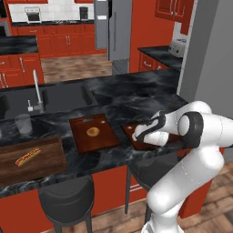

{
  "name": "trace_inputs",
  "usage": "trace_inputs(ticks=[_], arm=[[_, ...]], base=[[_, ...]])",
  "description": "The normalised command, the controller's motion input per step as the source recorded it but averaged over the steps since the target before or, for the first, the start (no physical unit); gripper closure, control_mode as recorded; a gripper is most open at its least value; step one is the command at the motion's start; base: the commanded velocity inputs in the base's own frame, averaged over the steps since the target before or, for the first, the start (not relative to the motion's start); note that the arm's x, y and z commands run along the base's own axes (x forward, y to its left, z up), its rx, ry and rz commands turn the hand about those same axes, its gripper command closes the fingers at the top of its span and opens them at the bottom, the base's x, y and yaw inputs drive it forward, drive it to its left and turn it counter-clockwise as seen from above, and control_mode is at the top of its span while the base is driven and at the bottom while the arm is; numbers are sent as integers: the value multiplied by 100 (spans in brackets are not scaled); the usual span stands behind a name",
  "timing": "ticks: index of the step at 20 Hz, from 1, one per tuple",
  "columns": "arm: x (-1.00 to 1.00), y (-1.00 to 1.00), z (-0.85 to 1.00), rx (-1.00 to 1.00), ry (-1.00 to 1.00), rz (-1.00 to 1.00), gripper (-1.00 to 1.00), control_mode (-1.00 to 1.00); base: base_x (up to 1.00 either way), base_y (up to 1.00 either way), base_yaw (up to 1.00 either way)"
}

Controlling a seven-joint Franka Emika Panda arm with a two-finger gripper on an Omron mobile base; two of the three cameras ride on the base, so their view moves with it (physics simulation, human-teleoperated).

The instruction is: Take the cake and donut from the fridge and place them on the empty tray on the dining counter.

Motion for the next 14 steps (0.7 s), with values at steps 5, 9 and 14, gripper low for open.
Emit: trace_inputs(ticks=[5, 9, 14], arm=[[8, 0, -20, 0, -3, 1, 100, -100], [0, 0, 0, 0, -10, 0, -100, -100], [0, -19, 30, 5, -18, 0, -100, -100]], base=[[0, 0, 0], [0, 0, 0], [0, 0, 0]])
